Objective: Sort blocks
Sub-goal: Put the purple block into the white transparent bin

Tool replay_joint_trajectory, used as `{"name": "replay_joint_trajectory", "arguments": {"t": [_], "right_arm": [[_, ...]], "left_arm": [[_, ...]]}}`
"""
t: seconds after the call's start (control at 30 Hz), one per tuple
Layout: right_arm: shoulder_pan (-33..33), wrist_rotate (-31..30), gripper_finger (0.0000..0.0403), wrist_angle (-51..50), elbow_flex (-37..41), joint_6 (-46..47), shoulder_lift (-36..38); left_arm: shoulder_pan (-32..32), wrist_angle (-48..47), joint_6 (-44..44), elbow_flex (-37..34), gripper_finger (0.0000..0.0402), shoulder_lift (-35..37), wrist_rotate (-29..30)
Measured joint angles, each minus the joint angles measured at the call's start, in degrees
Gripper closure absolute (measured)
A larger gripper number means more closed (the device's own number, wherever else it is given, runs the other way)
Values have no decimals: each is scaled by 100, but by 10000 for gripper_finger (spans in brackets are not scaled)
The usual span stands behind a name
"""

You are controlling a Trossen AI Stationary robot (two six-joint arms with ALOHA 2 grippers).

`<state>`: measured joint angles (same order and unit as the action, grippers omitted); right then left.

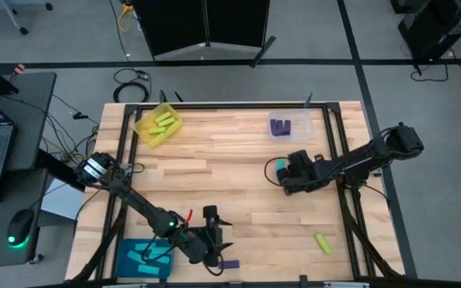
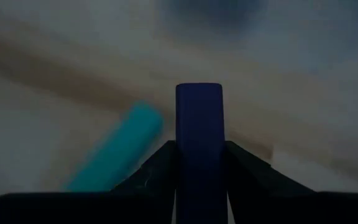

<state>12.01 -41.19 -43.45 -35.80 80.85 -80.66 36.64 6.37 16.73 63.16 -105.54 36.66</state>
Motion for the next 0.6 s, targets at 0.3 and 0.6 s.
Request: {"name": "replay_joint_trajectory", "arguments": {"t": [0.3,0.6], "right_arm": [[-1304,-1156,287,-408,-1209,-2212,448],[-3795,810,287,1414,-1240,-5339,667]], "left_arm": [[0,-26,256,0,106,0,-162],[-2,-210,518,0,106,0,-438]]}}
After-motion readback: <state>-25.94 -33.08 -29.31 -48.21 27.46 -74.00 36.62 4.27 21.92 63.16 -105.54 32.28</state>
